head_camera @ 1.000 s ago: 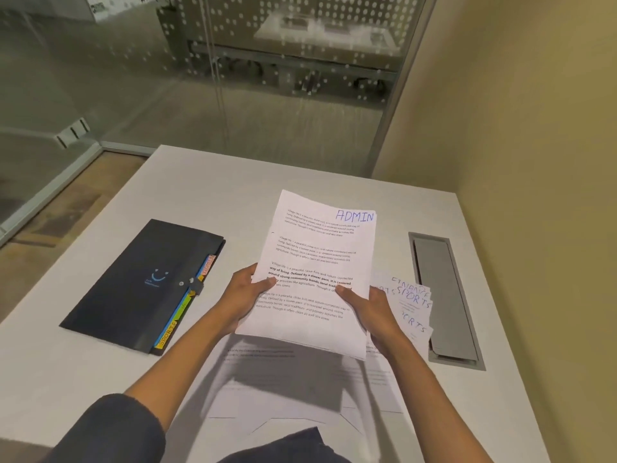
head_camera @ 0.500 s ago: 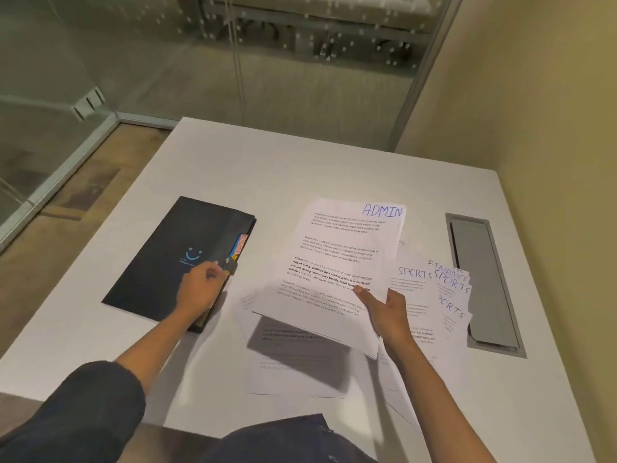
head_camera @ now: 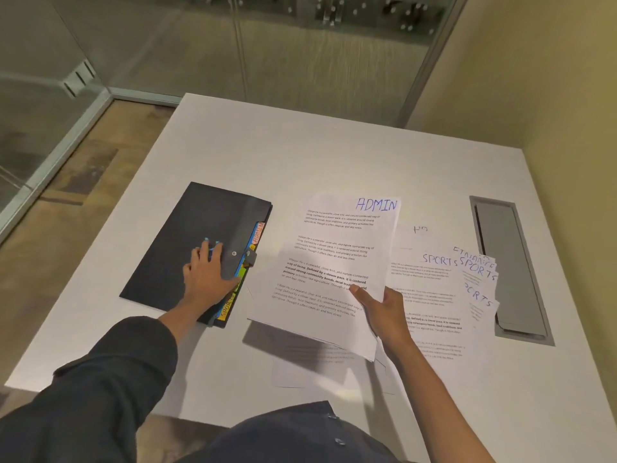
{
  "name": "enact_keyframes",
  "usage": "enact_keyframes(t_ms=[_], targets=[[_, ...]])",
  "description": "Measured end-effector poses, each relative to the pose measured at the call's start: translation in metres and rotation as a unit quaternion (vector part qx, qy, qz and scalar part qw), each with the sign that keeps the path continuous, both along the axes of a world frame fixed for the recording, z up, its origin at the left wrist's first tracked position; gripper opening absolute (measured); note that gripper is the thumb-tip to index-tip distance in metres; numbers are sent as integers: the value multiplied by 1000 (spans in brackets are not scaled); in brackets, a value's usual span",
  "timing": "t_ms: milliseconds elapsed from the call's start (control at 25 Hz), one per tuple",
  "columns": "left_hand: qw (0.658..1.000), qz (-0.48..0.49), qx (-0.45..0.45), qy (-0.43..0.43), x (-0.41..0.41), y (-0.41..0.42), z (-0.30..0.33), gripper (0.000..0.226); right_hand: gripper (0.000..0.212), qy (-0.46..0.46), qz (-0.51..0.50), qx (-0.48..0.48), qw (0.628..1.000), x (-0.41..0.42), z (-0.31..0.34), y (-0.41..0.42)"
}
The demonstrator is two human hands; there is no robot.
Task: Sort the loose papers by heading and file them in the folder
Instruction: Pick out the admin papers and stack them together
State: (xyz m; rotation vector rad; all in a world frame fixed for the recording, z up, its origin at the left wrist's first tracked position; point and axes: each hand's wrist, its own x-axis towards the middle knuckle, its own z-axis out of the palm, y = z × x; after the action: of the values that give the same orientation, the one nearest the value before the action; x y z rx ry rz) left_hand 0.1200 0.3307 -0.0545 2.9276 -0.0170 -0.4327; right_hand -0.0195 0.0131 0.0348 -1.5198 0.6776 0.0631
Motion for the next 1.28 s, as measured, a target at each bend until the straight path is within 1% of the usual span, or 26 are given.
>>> enact_keyframes(t_ms=[160,280,320,400,520,600,680,760,840,920,1000,1160,1280], targets=[[993,49,13,102,12,5,1,106,16,4,1,-4,1000,3,-1,3],[988,62,7,141,18,7,7,104,16,7,11,-8,1000,2,-3,1],[989,59,10,137,19,6,9,100,17,9,13,-10,1000,1,-3,0],[994,39,29,100,18,2,15,88,18,13,18,-9,1000,1,-3,-3],[998,-27,31,53,19,-2,26,74,20,18,25,-12,999,3,-2,-5],[995,-88,34,39,20,-3,34,72,20,15,34,-11,999,3,-2,-4],[989,-131,59,32,19,-6,44,62,20,7,42,-4,999,3,-1,-1],[985,-149,88,11,17,-12,55,46,21,-1,52,4,999,4,1,3],[982,-158,104,-26,14,-18,63,37,22,-10,69,8,998,8,4,8],[979,-170,101,-41,10,-23,67,35,22,-12,85,11,996,14,7,13],[979,-180,88,-38,7,-28,70,35,22,-3,95,10,995,23,9,16],[980,-188,63,-32,2,-39,81,29,28,46,123,-47,990,47,4,16],[984,-169,38,-28,2,-44,88,31,29,75,127,-68,987,61,3,15]])
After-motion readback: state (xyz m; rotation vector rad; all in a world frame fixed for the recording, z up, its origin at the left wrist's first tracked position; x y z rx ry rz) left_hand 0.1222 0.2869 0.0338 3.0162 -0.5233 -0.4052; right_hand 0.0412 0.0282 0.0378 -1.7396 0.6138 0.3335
